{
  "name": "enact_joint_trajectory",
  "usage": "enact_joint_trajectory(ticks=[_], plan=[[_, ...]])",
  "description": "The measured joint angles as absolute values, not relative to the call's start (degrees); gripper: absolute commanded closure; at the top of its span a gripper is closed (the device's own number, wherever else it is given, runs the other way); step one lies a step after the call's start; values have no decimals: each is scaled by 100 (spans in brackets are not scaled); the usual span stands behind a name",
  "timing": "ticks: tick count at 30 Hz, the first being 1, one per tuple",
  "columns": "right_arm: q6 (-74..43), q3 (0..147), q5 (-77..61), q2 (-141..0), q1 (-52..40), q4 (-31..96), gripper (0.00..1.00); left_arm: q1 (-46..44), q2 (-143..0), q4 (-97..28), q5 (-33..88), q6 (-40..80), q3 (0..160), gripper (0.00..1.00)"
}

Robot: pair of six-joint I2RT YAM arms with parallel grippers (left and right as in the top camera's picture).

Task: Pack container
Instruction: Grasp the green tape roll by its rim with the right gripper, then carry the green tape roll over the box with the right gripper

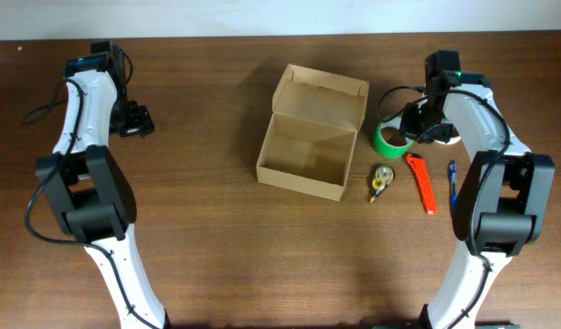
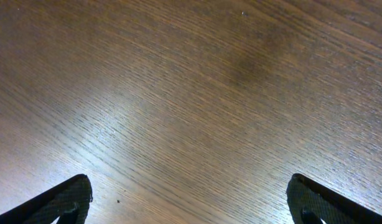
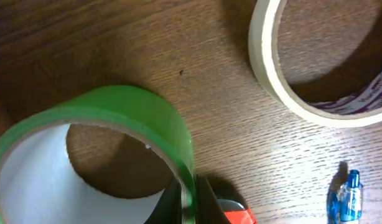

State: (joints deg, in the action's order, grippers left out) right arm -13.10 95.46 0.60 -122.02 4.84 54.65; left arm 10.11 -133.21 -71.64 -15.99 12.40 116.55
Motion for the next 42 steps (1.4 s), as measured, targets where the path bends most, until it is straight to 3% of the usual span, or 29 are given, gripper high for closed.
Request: enact_joint_trajectory(ticks=[12, 28, 31, 42], plan=[[-1299, 9937, 62, -12243, 484, 5981, 97, 1011, -13321, -7164, -1599, 1238, 11655, 0], [-1452, 14536, 69, -12298, 327, 9115, 97, 1009, -13321, -7153, -1597, 1240, 11655, 0], [-1809, 15150, 82, -12276, 27, 9697, 96, 1009, -13321, -7155, -1597, 1240, 11655, 0], [-3179, 15297, 650, -12169, -2200, 9695, 96, 1009, -13321, -7153, -1599, 1240, 11655, 0]])
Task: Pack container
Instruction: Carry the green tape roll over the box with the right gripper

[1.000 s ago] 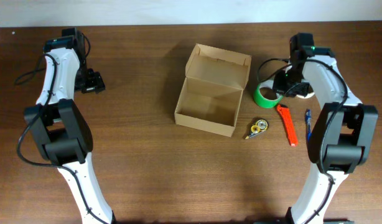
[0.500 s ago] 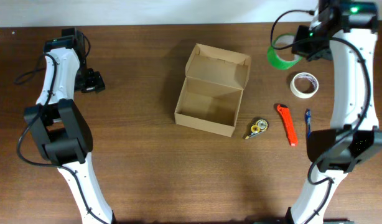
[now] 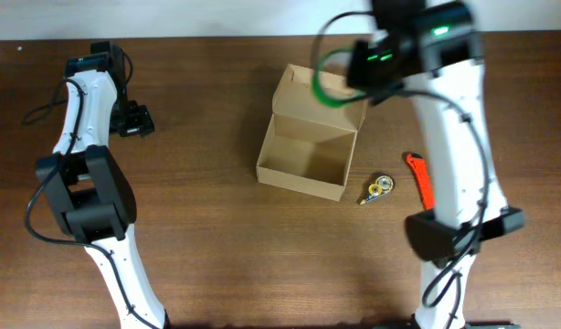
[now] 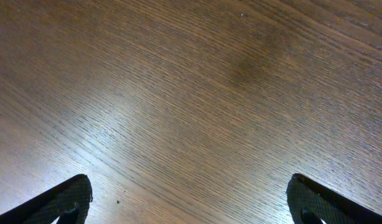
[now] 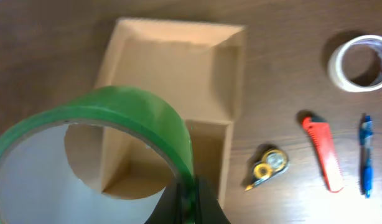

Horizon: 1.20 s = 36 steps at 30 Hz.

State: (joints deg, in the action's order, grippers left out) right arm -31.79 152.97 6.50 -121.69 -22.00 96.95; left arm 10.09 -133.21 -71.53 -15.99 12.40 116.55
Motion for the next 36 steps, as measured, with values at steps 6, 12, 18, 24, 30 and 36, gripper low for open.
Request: enact_joint_trajectory(ticks=[6, 12, 18, 24, 30, 36], plan=[[-3605, 15148, 1190, -12178, -2976, 9686, 96, 1009, -13321, -7150, -1599, 1240, 11655, 0], [-3573, 14774, 1413, -12199, -2954, 9588, 96, 1009, -13321, -7153, -1597, 1240, 11655, 0], [-3238, 13985, 1431, -12221, -2950, 9137, 96, 1009, -13321, -7150, -1599, 1238, 11655, 0], [-3094, 13220, 1313, -12265, -2950, 8650, 96, 1011, -13321, -7153, -1599, 1240, 11655, 0], [-3087, 12685, 799, -12289, -2950, 8066, 96, 1009, -13321, -7150, -1599, 1240, 11655, 0], [-3153, 12241, 416, -12291, -2919, 7708, 97, 1009, -13321, -7150, -1599, 1238, 11655, 0]])
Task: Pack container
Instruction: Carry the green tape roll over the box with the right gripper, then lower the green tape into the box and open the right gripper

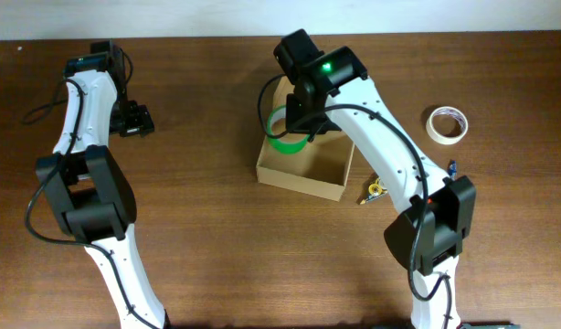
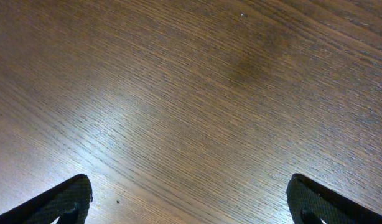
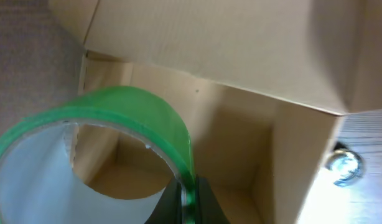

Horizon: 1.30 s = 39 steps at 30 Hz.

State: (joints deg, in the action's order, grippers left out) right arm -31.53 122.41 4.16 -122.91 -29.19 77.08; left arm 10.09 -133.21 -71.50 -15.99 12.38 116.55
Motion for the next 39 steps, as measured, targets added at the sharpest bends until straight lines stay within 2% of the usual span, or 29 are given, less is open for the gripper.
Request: enact_joint_trajectory(ticks=[27, 39], plan=[[-3258, 11159, 86, -12296, -2705, 6877, 97, 1009, -13321, -7153, -1599, 1240, 11655, 0], [-3072, 11076, -23, -12298, -2220, 6842, 96, 1011, -13321, -7150, -1599, 1240, 11655, 0]])
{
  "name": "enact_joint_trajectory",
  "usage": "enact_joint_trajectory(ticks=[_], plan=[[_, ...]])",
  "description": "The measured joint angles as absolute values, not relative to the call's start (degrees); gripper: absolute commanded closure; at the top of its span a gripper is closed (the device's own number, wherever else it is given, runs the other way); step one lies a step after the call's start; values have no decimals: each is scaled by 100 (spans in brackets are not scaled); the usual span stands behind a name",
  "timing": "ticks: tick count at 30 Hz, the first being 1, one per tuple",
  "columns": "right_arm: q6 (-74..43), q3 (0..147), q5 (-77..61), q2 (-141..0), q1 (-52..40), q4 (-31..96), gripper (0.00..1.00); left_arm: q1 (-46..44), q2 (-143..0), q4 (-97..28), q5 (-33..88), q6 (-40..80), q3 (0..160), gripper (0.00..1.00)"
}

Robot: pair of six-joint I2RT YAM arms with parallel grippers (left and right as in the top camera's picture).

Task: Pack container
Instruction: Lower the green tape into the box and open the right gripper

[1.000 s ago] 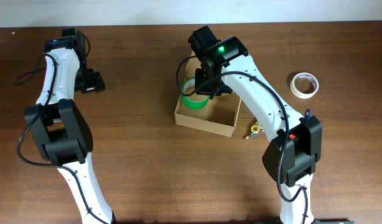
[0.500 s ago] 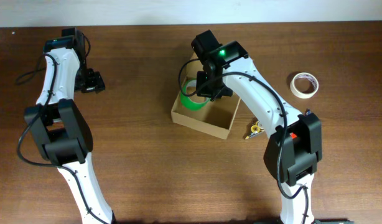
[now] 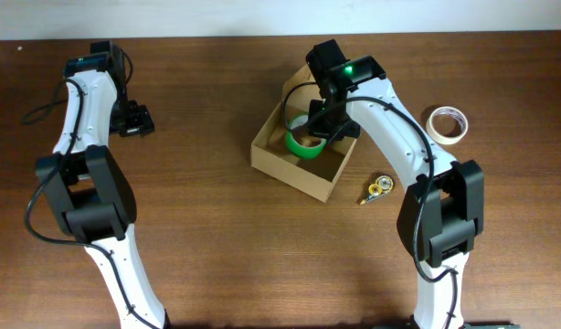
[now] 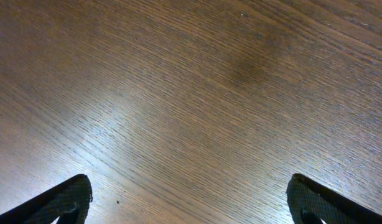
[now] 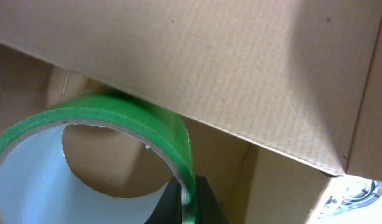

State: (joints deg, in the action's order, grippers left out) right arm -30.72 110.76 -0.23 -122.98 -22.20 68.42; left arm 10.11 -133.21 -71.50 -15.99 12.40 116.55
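Note:
An open cardboard box [image 3: 282,164] lies at the table's middle, turned at an angle. My right gripper [image 5: 187,194] is shut on the wall of a green tape roll [image 3: 304,145], which it holds low inside the box [image 5: 197,56]. In the right wrist view the green tape roll [image 5: 116,118] sits under the box's flap. My left gripper [image 4: 190,199] is open over bare wood at the far left, nothing between its fingertips [image 4: 69,198].
A white tape roll [image 3: 447,124] lies at the right. A yellow correction-tape dispenser [image 3: 380,189] rests beside the box's right corner. The left arm [image 3: 98,100] stands along the left edge.
My right gripper has gone lower and rightward in the box with the green roll. The box has turned and shifted slightly on the table. The left arm has not moved.
My right gripper was shut on the green roll on the table right of the box. Then it held the roll high over the box's flap, then over the box's opening. Now the roll is down inside the box, which has rotated.

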Motion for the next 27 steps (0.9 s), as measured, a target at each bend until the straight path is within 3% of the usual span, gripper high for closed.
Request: enact_joint_trajectory(ticks=[27], plan=[[-3133, 10357, -161, -12302, -2659, 5883, 96, 1011, -13321, -7150, -1599, 1240, 11655, 0]])
